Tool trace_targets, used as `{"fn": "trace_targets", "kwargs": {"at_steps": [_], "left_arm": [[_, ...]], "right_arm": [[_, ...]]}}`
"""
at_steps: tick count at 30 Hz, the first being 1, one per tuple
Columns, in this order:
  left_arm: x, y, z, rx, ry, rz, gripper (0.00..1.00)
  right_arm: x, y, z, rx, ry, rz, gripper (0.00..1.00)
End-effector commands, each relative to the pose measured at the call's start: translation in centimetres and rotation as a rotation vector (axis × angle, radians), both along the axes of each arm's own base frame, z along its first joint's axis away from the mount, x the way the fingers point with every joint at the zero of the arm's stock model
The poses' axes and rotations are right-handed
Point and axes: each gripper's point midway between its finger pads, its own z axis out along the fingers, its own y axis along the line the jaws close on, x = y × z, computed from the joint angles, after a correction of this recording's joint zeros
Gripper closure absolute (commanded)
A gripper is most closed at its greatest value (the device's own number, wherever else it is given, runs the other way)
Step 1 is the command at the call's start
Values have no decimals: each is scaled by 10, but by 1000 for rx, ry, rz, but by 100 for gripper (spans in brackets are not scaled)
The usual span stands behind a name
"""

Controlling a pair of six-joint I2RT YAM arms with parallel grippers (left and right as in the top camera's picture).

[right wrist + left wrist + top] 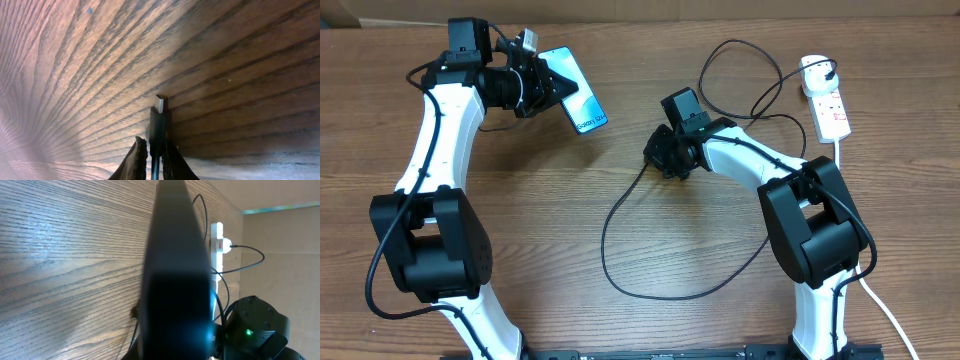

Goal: Plug charger to phone and switch on socket

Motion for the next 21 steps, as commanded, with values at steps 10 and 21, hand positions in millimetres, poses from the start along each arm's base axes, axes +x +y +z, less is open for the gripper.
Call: {"fn": "trace_targets", "kwargs": {"at_steps": [10,21], "left_arm": [[-1,-7,10,-35,-27,-36,96],[-2,-8,11,-43,-27,-38,96]], "right_arm": [[4,-1,-6,2,10,0,95],[-2,16,20,145,-21,164,96]]}}
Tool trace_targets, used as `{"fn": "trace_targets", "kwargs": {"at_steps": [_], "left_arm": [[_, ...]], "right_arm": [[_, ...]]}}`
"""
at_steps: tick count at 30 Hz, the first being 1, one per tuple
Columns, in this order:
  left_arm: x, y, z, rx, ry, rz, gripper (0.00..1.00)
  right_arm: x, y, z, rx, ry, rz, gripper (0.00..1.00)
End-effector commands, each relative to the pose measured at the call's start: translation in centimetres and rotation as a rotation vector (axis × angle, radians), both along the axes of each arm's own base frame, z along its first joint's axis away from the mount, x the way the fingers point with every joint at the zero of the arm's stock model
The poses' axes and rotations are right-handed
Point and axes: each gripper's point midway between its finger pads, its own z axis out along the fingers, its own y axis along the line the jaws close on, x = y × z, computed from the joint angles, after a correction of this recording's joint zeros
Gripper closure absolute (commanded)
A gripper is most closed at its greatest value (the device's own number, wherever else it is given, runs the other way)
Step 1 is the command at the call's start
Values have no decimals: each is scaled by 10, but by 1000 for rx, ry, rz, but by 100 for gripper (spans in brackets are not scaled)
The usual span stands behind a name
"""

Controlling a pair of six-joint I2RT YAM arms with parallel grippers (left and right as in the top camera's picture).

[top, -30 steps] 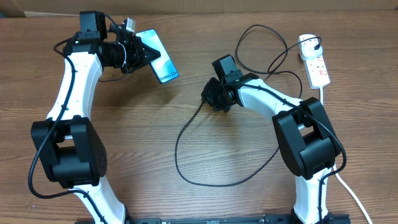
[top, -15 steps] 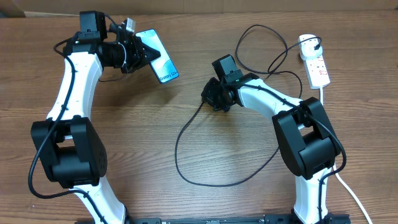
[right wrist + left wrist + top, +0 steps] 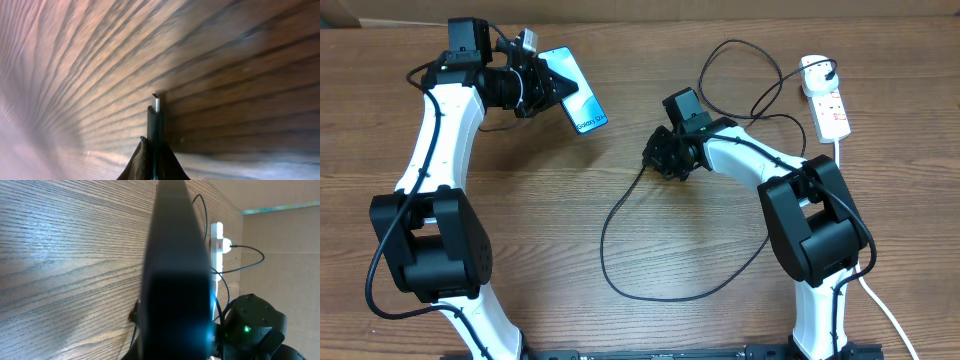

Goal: Plug charger to phone and switch on socket

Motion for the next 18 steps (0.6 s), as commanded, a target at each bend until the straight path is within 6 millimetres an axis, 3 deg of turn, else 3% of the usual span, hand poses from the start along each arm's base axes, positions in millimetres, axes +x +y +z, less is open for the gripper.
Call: {"fn": "trace_targets", "kwargs": {"at_steps": [1,6,11,18], "left_arm": [[-2,-8,11,-45,-26,-37,96],[-4,-14,18,-93,-38,-65,96],[-5,-21,28,-151,-61,-98,96],[-11,-31,47,-276,-48,-138,96]], "right_arm": [[1,13,25,122,-47,133,96],[-17,31,76,360,-131,372,96],[-54,42,154,721,-270,663,96],[-78,41,205,880,-342,776,96]]}}
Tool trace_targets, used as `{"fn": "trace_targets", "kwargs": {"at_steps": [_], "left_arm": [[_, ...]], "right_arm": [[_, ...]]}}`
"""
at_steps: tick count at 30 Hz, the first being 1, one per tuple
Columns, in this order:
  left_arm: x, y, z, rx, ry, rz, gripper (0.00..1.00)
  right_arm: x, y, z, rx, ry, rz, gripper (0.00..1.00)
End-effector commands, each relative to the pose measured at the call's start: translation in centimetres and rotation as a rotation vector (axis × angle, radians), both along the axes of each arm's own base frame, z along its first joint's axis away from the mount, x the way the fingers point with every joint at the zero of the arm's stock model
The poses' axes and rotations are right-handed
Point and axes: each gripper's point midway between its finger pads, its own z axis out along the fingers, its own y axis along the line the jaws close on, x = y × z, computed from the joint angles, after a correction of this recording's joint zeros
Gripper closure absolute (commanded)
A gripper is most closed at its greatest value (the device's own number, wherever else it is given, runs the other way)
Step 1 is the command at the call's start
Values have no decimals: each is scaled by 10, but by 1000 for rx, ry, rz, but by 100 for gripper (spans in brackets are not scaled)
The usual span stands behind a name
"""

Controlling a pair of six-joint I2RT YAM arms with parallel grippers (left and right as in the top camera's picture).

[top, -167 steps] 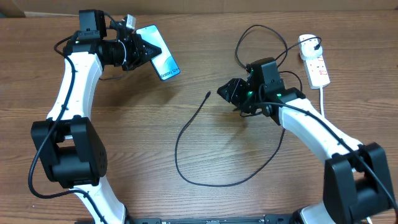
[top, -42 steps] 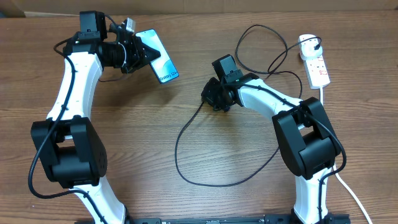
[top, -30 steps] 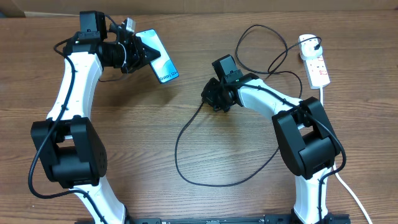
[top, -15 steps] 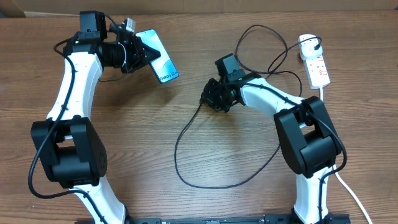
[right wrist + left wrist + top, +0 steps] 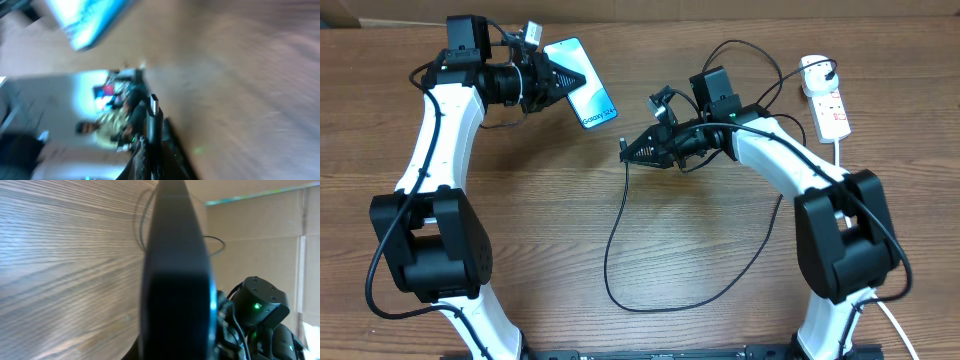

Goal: Plug charger to phone and switch on socket

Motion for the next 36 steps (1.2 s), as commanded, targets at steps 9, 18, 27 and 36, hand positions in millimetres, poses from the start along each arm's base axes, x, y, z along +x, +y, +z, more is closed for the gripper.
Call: {"fn": "trace_targets", "kwargs": {"at_steps": [9,18,27,36], "left_arm": [[-22,-21,45,-276,37,-134,96],[-24,-22,51,-307,31,-154,96],[-24,-22,51,-306,28,-155,96],[-26,-23,54,-324,27,-168,96]], "right_arm": [[-45,6,72,271,-106,208,96],[-48,12,65,231,-95,203,96],[-36,5,69,237,-89,176,96],[-19,-5,74,239,-91,131,96]]}}
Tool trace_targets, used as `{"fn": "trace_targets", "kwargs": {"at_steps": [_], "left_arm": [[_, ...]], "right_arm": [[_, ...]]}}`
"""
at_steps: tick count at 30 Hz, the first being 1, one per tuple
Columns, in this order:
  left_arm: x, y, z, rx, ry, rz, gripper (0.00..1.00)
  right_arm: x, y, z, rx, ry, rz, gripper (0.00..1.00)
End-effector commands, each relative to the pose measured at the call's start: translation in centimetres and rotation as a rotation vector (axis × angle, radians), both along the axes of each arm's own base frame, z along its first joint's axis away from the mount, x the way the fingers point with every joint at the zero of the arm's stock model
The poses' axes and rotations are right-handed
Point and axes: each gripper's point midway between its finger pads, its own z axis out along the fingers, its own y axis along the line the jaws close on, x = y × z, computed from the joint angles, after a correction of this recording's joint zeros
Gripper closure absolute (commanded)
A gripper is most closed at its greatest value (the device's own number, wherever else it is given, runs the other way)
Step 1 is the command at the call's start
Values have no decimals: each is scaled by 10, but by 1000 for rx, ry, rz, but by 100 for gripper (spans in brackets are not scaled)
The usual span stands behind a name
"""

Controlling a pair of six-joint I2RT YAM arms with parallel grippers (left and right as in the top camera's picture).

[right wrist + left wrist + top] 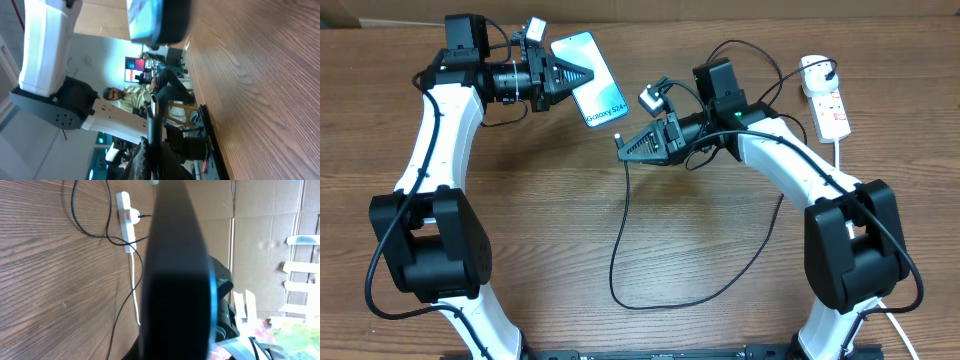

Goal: Plug charger to phone and switch on socket

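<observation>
My left gripper (560,74) is shut on the phone (591,78), held in the air with its lit screen up; in the left wrist view the phone (176,265) is a dark edge-on slab filling the middle. A short way to its right, my right gripper (628,148) is shut on the black charger plug (620,150), tip pointing left. In the right wrist view the plug (154,115) sticks up between the fingers, with the phone's bottom end (159,20) above it. The black cable (620,230) trails down to the table. The white socket strip (825,95) lies at the far right.
The cable loops widely over the table's middle and back to a white adapter plugged in the strip (127,222). A white lead (885,310) runs from the strip toward the front right. Cardboard walls stand behind the table.
The left gripper has lifted the phone slightly up and right and tilted it. The right gripper with the plug has shifted a little and now aims at the phone's bottom end.
At first the left gripper held the phone raised at the back left while the right gripper pinched the plug low on the table at the middle. Then the plug was lifted off the wood and turned leftward. Now phone and plug face each other in the air.
</observation>
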Motion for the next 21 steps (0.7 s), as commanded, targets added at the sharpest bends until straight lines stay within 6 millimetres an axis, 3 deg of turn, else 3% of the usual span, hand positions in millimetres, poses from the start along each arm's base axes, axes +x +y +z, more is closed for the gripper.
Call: {"fn": "trace_targets", "kwargs": {"at_steps": [1,21], "left_arm": [[-5,-3,13,-56,-17,-37,96],[-13,-16,10,-53,9,-66,96]], "right_arm": [[0,-3,22,27,-24,2,96],[-2,-4,34,82,-38,41,96]]}}
